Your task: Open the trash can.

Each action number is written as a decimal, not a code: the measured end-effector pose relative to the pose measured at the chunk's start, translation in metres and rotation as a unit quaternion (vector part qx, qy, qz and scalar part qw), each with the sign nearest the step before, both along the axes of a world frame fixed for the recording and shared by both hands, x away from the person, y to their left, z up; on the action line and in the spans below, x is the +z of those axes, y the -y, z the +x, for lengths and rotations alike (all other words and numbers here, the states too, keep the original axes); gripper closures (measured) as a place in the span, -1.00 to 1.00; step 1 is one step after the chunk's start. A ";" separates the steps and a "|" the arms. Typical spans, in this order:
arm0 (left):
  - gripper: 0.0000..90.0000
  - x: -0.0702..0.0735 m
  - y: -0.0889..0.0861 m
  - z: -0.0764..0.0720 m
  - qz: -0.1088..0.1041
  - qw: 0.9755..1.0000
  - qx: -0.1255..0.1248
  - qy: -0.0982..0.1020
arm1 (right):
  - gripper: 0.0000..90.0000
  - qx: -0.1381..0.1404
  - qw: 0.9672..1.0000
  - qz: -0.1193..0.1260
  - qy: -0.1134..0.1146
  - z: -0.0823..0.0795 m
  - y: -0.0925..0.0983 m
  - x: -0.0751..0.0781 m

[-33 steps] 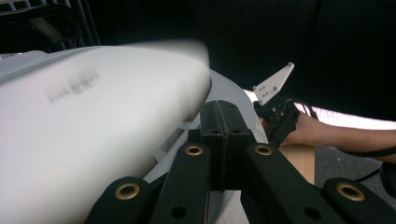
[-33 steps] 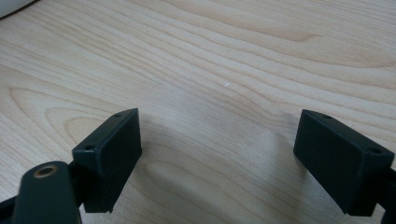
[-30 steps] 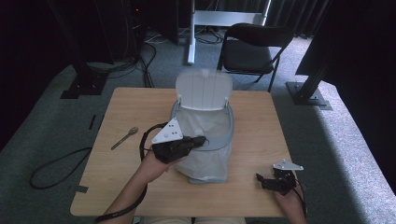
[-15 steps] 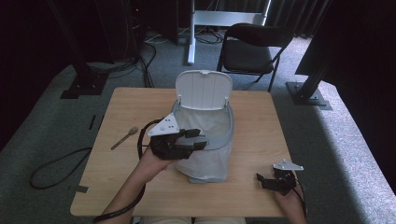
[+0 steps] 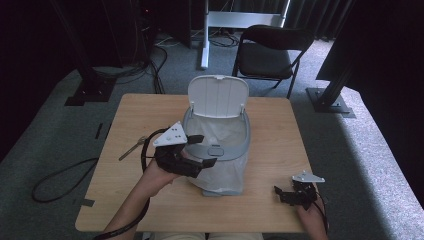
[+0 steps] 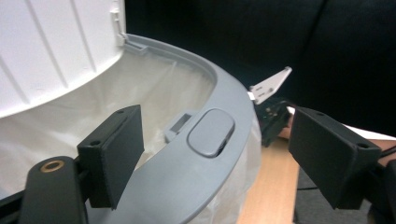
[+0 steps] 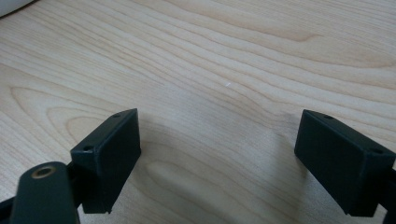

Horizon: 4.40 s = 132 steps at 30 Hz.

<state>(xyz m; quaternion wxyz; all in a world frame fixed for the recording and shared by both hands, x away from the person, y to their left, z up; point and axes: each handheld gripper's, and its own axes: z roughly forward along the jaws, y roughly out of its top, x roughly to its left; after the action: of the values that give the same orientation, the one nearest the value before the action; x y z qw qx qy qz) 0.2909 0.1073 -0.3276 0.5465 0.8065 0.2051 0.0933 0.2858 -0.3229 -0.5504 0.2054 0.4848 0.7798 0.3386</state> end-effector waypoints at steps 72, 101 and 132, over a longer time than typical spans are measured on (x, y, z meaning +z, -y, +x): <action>-0.98 -0.083 -0.130 0.011 0.057 0.978 0.196 -0.039 | -0.70 -0.001 1.000 0.000 0.001 0.000 0.000 0.000; -0.92 -0.159 -0.181 0.063 0.077 0.945 0.301 -0.100 | -0.70 -0.001 1.000 0.000 0.001 0.000 0.000 0.000; -0.87 -0.211 -0.215 0.130 0.159 0.910 0.350 -0.157 | -0.70 -0.007 1.000 0.000 0.000 -0.001 0.000 0.000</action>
<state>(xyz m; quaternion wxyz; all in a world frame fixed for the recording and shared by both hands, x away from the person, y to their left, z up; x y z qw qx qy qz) 0.4207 0.3227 -0.5383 0.3041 0.7635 0.5399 0.1823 0.2853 -0.3229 -0.5505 0.2079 0.4898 0.7766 0.3373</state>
